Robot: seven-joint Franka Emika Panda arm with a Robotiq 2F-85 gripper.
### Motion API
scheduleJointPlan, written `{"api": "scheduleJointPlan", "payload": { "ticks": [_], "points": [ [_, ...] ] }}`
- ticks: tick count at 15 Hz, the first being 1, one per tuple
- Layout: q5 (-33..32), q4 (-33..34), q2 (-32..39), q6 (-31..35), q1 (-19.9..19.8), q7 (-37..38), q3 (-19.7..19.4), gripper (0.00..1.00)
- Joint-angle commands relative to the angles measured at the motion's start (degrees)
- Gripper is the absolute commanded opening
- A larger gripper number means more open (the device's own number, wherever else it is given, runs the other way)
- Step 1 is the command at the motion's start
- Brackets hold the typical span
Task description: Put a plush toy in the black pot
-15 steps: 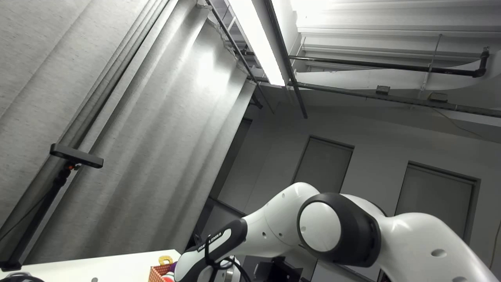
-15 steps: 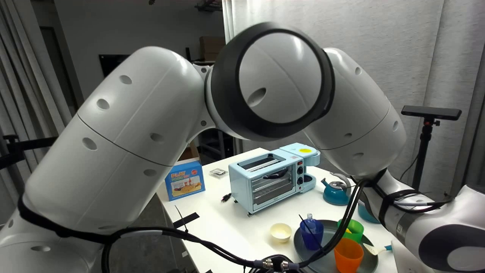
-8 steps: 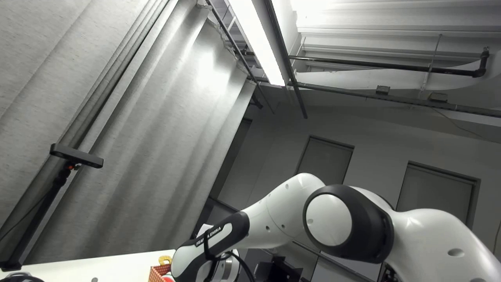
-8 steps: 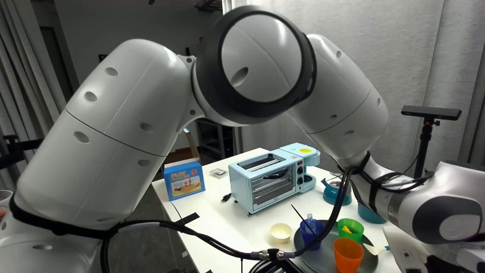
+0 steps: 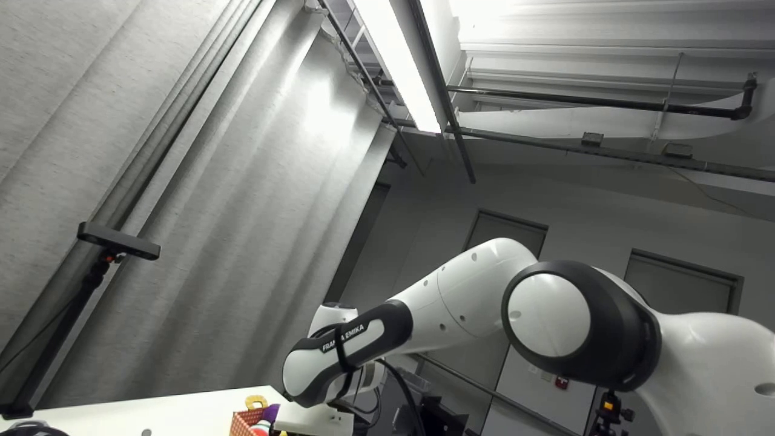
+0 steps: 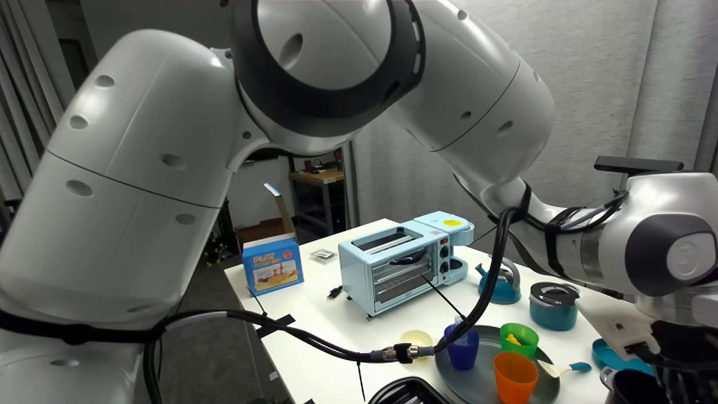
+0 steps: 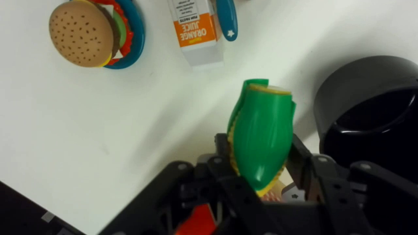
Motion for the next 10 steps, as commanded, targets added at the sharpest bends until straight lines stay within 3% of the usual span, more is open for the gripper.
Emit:
{"api": "scheduleJointPlan", "payload": {
  "ticks": [1,10],
  "points": [
    [-4.4,2.4,-0.2,-3.5,0.1,1.5,-0.5,0.2],
    [-9.2,16.5,5.8,-12.6,-0.8,-1.7,2.2,0.2]
  ]
}}
